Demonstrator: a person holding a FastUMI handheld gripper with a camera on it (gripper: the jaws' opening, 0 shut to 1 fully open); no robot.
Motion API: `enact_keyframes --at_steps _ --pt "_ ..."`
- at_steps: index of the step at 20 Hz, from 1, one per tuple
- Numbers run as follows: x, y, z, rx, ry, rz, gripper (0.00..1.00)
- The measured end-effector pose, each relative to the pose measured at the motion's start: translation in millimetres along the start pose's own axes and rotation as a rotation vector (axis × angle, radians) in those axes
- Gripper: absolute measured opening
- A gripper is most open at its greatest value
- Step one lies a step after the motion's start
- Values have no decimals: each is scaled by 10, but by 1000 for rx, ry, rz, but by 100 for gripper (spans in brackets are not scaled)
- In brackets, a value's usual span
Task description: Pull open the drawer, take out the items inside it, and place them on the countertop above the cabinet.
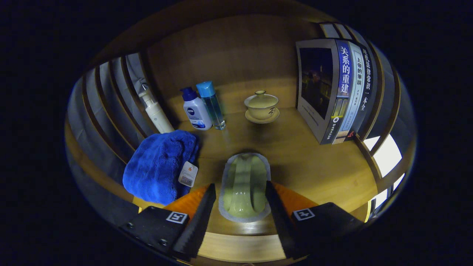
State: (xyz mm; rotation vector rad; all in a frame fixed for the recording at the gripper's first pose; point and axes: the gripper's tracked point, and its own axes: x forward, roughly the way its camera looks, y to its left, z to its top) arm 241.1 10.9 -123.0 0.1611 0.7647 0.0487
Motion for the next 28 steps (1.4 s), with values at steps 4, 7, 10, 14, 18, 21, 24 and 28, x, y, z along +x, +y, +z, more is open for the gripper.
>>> enact_keyframes --at_steps 4,7,10,14,18,21,24,28 --pt "-61 34 13 -7 -14 4 99" --pt "-197 162 5 -25 -28 49 99" --pt "-441 289 28 -35 -80 91 99" --pt "-876 469 55 -32 -214 147 99" --pt "-1276 603 -113 -48 -315 199 99" --pt "-1519 657 -313 -38 -371 228 99" --pt "-1674 645 -522 -42 -379 237 98" --pt "-1861 624 -749 -67 -417 227 98"
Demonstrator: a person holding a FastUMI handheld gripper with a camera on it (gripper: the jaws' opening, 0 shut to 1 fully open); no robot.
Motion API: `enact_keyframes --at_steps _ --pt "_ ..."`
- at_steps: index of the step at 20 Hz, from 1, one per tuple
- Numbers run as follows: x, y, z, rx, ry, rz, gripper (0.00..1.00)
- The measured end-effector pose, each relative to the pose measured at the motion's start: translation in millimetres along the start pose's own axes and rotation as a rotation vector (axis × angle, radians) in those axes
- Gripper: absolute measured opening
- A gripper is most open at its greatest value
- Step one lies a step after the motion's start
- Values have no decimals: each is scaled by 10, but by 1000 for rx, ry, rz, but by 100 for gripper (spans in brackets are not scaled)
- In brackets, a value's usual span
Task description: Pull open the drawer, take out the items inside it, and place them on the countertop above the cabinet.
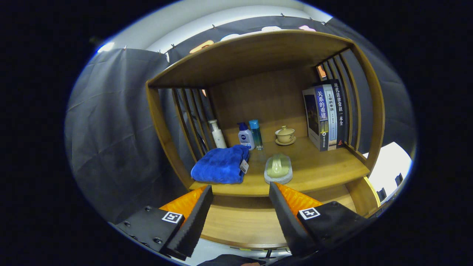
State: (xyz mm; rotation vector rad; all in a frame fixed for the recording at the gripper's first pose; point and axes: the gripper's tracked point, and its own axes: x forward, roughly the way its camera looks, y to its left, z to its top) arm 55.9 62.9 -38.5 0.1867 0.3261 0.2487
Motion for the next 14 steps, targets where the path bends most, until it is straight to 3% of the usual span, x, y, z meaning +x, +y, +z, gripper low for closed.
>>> enact_keyframes --at_steps 7,14 --pt "-374 -46 -393 -92 -52 -50 98" --pt "-643 -39 -762 -98 -56 -70 99"
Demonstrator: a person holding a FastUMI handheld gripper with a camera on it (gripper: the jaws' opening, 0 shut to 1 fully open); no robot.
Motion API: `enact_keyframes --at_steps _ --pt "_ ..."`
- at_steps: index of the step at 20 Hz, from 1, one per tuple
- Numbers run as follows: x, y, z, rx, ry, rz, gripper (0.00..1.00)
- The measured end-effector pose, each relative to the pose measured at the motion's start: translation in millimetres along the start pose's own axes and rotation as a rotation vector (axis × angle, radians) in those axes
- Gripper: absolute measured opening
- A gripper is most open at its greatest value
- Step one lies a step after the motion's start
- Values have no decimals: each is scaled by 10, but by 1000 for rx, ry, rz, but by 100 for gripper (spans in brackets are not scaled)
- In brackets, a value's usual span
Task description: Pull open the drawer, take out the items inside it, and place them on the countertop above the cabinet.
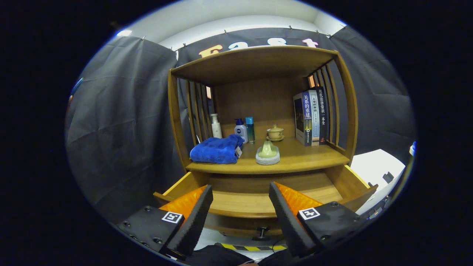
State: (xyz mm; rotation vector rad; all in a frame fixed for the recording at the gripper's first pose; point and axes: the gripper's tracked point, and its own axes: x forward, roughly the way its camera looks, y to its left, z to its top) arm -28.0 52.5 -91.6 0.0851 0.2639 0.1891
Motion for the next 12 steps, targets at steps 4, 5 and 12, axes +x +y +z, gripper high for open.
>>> enact_keyframes --at_steps 4,5,12 --pt "-88 -24 -352 11 44 -8 99" --pt "-94 -25 -418 18 51 -11 99" --pt "-44 -219 -702 48 15 -116 99"
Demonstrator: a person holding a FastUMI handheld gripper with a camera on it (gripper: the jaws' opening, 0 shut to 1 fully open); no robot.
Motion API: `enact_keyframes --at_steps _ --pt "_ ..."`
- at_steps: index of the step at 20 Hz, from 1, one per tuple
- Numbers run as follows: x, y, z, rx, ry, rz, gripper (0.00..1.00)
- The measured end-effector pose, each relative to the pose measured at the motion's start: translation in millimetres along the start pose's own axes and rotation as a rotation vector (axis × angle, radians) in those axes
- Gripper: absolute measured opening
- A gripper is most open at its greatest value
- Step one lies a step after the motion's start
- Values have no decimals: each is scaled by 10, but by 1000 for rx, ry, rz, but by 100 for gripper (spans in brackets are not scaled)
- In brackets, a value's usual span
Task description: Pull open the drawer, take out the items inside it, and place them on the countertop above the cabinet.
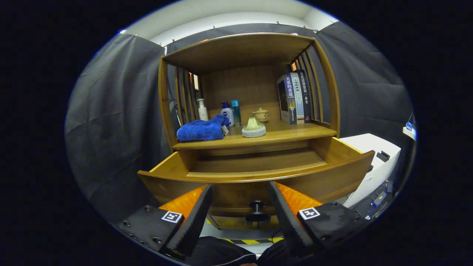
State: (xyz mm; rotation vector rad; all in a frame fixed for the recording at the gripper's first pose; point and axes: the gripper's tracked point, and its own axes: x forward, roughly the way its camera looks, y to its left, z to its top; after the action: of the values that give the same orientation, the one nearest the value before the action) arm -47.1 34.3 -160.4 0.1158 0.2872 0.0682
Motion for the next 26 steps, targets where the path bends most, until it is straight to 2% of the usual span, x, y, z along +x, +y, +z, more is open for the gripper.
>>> enact_keyframes --at_steps 11,20,26 --pt "211 -218 -188 -13 12 -97 99" --pt "255 -200 -138 -31 -20 -110 98" --pt "539 -213 -31 -30 -17 -113 98"
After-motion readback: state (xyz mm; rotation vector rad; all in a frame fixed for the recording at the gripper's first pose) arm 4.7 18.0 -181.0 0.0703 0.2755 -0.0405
